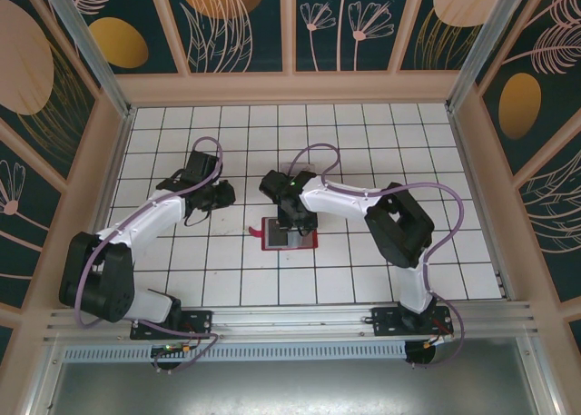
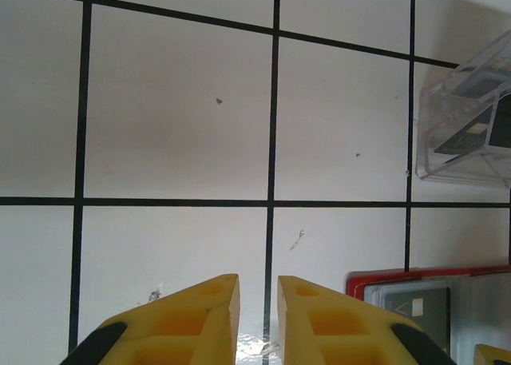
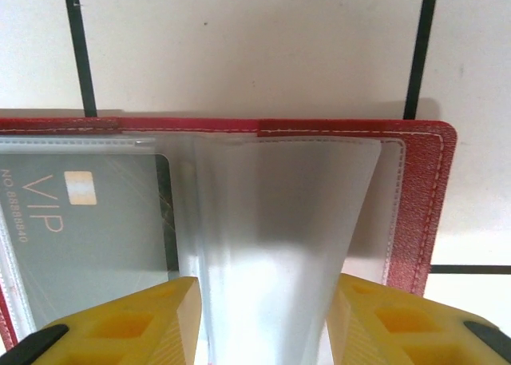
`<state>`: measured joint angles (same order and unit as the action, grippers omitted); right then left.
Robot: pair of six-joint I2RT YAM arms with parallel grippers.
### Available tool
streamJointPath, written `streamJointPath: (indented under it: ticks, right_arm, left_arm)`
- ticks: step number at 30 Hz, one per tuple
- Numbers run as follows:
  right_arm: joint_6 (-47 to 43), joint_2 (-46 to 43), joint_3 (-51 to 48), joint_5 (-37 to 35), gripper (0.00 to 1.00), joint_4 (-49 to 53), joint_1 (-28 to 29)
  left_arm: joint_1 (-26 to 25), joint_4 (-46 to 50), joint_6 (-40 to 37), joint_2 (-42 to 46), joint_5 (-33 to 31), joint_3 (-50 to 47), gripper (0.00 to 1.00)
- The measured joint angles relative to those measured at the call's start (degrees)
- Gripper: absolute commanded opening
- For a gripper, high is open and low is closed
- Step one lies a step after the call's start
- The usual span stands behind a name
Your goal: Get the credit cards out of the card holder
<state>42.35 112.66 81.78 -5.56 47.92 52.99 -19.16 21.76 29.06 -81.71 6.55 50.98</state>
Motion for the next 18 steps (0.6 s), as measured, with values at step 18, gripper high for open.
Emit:
streamJointPath:
  ticks: [18]
  right_arm:
    - [0.0, -2.2, -3.0, -3.4, 0.46, 0.9, -0.4]
  left_arm:
    - [-4.0, -0.1, -0.1, -2.2, 4.0, 0.2, 0.19]
